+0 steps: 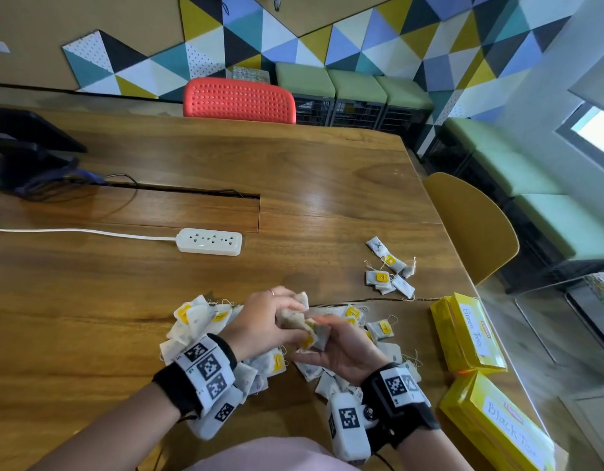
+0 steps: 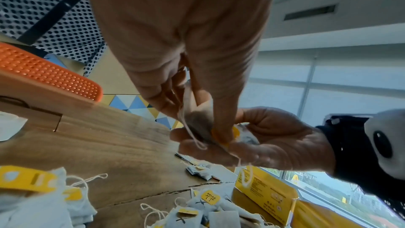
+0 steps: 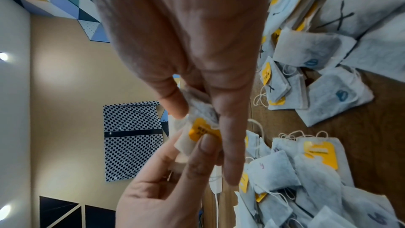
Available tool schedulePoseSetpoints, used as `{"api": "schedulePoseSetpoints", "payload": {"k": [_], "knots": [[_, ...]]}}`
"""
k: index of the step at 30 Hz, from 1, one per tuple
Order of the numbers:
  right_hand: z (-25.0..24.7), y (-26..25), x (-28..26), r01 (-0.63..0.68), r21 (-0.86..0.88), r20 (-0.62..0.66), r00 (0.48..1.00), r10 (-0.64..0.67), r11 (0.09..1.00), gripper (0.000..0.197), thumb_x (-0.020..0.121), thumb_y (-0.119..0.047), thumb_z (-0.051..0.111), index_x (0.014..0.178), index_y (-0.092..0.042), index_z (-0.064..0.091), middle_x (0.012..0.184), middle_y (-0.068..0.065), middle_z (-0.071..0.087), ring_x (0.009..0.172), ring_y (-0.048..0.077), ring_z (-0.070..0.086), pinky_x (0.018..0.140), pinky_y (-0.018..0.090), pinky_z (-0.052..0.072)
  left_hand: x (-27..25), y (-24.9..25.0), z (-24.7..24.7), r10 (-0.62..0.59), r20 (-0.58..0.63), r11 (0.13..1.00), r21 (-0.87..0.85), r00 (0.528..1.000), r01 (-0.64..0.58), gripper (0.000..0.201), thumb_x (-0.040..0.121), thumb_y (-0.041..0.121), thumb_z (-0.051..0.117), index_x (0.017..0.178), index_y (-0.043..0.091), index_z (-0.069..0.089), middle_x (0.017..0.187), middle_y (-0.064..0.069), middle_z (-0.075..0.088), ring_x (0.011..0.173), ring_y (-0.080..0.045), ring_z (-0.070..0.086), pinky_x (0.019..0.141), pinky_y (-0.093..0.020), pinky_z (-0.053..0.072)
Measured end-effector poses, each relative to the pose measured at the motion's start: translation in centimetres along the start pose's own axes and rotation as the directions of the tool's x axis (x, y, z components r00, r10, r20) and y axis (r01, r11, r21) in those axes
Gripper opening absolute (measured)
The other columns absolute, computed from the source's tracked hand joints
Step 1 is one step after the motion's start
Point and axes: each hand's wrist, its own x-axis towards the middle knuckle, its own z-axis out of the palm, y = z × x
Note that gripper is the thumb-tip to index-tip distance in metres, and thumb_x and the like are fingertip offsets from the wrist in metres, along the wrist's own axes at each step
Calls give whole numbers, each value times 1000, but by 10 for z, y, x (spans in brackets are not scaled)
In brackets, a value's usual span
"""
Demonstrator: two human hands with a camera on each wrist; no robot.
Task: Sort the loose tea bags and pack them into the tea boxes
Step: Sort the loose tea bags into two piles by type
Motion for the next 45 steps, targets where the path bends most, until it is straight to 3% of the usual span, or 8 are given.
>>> {"api": "schedulePoseSetpoints", "payload": {"k": [6, 18, 25, 33, 35, 37, 42, 45], "knots": [[2, -1, -1, 43, 33, 7, 999, -43, 999, 32, 93, -5, 43, 119, 10, 57, 116, 29, 61, 105, 35, 63, 88, 44, 55, 1, 0, 1, 119, -94, 985, -112, 988, -129, 13, 69, 14, 85, 79, 19, 79, 95, 7, 70, 82, -2, 64, 73, -7, 43], [-6, -12, -12, 81, 87, 17, 996, -82, 993, 35, 94, -11, 49, 124, 6, 56, 120, 28, 61, 94, 35, 68, 75, 41, 58, -17, -11, -8, 78, -219, 934, -326, 973, -148, 30, 61, -13, 78, 65, 17, 77, 95, 18, 71, 91, -5, 67, 83, -15, 48], [-10, -6, -7, 78, 61, 24, 997, -80, 995, 35, 93, -13, 53, 123, 5, 58, 125, 28, 59, 103, 35, 65, 85, 44, 55, -20, -14, -7, 54, -168, 959, -265, 984, -98, 17, 67, 13, 85, 72, 28, 78, 92, 18, 72, 96, -3, 65, 91, -24, 46], [-30, 3, -2, 52, 122, -82, 996, -42, 991, 40, 100, -22, 38, 127, 6, 50, 126, 24, 60, 117, 38, 58, 81, 47, 55, -29, -44, -21, -170, -257, 985, -13, 951, 173, 17, 81, 14, 72, 90, 27, 64, 82, 10, 63, 61, -2, 56, 53, -14, 42], [-39, 5, 0, 57, 141, -117, 992, -41, 988, 40, 100, -14, 37, 132, 9, 45, 126, 27, 59, 120, 39, 56, 78, 43, 58, -37, -61, -22, -258, -249, 957, 69, 934, 282, 37, 86, 9, 63, 119, 26, 56, 98, 0, 61, 65, -6, 54, 61, -17, 46], [-44, 7, 2, 62, 154, -131, 991, -42, 986, 36, 101, -7, 34, 132, 11, 42, 125, 31, 57, 119, 41, 56, 77, 41, 59, -45, -74, -20, -294, -229, 914, 218, 928, 343, 50, 90, 7, 57, 136, 24, 48, 123, -6, 54, 102, -15, 55, 88, -25, 46], [-41, 6, 2, 85, 149, -122, 990, -67, 985, 32, 97, 4, 32, 123, 6, 52, 102, 30, 66, 93, 37, 68, 72, 36, 60, -53, -85, -18, -293, -279, 854, 354, 914, 382, 38, 92, 26, 55, 130, 29, 57, 147, -8, 36, 119, -26, 49, 99, -40, 46], [-38, 3, -1, 121, 342, -98, 991, -92, 932, 28, 96, -7, 32, 109, -4, 56, 64, 7, 56, 59, 20, 56, 44, 27, 50, -52, -91, -18, -317, -271, 869, 300, 909, 393, 38, 91, 27, 59, 128, 26, 58, 147, -9, 37, 124, -24, 47, 106, -45, 39]]}}
